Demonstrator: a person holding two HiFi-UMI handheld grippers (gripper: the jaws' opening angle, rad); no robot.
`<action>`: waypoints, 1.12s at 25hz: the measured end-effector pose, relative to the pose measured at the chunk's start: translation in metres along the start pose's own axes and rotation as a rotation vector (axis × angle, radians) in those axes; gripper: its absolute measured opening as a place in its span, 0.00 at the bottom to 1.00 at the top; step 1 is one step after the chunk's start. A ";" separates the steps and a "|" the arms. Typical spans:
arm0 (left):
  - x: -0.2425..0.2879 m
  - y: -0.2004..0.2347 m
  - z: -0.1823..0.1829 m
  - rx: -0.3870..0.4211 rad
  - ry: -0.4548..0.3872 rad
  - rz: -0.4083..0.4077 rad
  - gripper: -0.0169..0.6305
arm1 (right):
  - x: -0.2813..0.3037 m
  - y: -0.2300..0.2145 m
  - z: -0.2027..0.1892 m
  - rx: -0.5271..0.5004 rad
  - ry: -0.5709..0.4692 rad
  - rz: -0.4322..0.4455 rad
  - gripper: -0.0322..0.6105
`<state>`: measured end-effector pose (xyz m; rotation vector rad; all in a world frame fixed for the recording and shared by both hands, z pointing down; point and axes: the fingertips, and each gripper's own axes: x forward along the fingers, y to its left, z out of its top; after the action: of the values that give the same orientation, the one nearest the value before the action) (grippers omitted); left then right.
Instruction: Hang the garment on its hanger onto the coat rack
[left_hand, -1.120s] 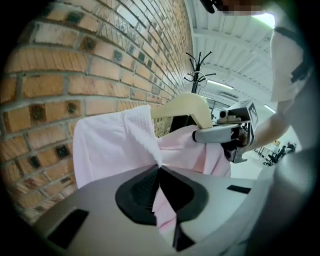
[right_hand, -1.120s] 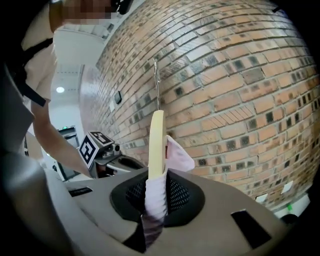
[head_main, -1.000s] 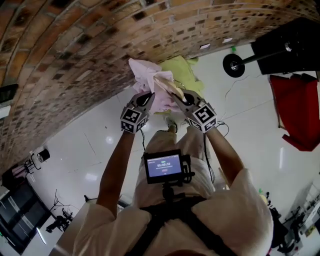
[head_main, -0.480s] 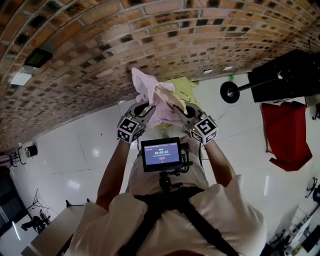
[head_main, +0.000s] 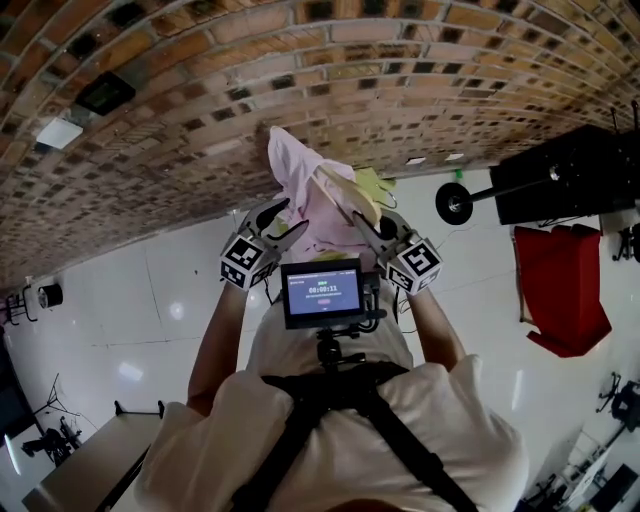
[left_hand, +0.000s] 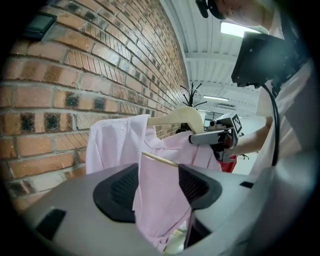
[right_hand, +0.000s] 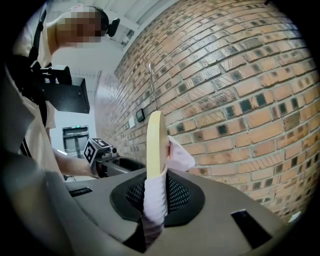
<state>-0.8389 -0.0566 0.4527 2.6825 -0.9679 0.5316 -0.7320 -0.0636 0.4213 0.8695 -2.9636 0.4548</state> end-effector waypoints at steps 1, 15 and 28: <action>-0.005 0.003 0.003 0.001 -0.009 0.006 0.39 | 0.001 0.001 0.003 -0.003 -0.002 -0.004 0.06; -0.040 0.050 0.053 0.084 -0.071 0.111 0.36 | -0.008 0.015 0.060 -0.082 -0.024 -0.069 0.06; -0.054 0.020 0.178 0.203 -0.257 0.055 0.35 | -0.018 0.057 0.156 -0.238 -0.004 -0.079 0.06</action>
<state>-0.8451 -0.1016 0.2709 2.9679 -1.1117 0.3143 -0.7369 -0.0525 0.2543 0.9541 -2.8937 0.0948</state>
